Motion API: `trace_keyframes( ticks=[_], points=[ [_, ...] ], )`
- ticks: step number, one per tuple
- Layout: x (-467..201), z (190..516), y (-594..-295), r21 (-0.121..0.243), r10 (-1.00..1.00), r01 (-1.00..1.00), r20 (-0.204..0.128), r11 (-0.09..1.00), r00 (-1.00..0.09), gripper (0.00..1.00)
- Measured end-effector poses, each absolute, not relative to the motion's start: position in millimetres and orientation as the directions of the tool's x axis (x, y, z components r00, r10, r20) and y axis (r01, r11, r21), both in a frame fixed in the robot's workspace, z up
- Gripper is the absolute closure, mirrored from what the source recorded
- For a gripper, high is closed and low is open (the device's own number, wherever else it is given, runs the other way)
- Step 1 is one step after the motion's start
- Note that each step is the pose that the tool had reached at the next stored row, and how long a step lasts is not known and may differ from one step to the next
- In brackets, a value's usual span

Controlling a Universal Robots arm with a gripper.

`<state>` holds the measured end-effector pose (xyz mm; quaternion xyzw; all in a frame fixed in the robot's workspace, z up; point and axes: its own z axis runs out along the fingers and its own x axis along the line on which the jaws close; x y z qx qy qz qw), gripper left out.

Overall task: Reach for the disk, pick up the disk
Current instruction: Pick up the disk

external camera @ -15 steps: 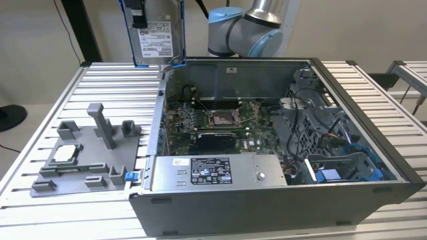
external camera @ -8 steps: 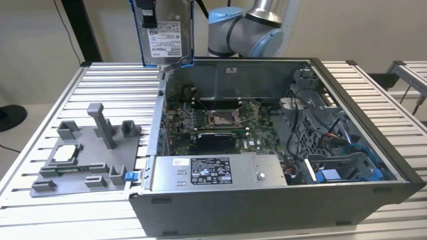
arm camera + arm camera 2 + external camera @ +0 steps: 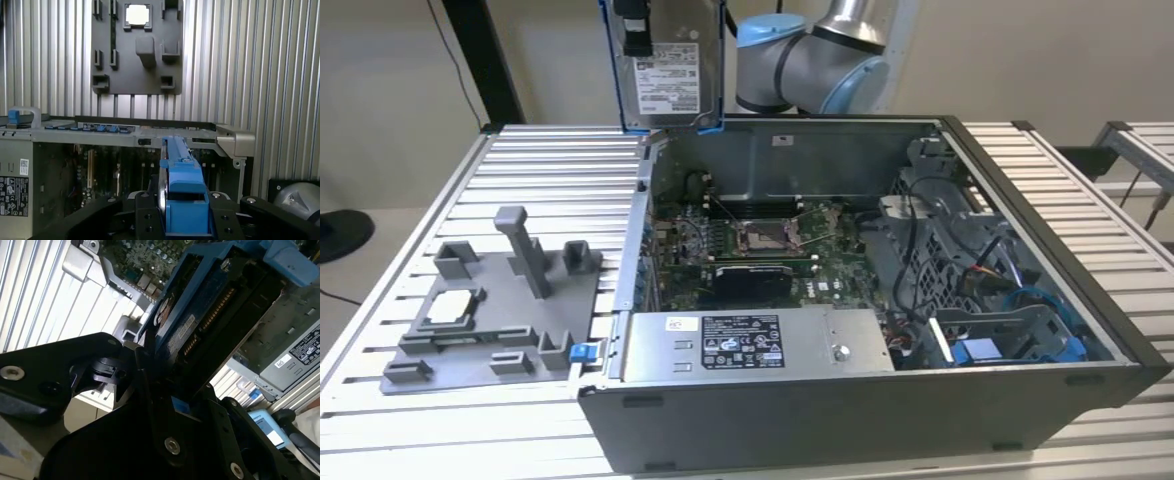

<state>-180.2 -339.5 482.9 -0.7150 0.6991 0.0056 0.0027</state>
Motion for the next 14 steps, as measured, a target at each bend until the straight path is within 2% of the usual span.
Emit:
trace_keyframes(
  ticks=[14],
  points=[
    [-150,483,-340,0.004,-1.0,-1.0,-0.012,-0.022,0.022,1.0]
  ],
)
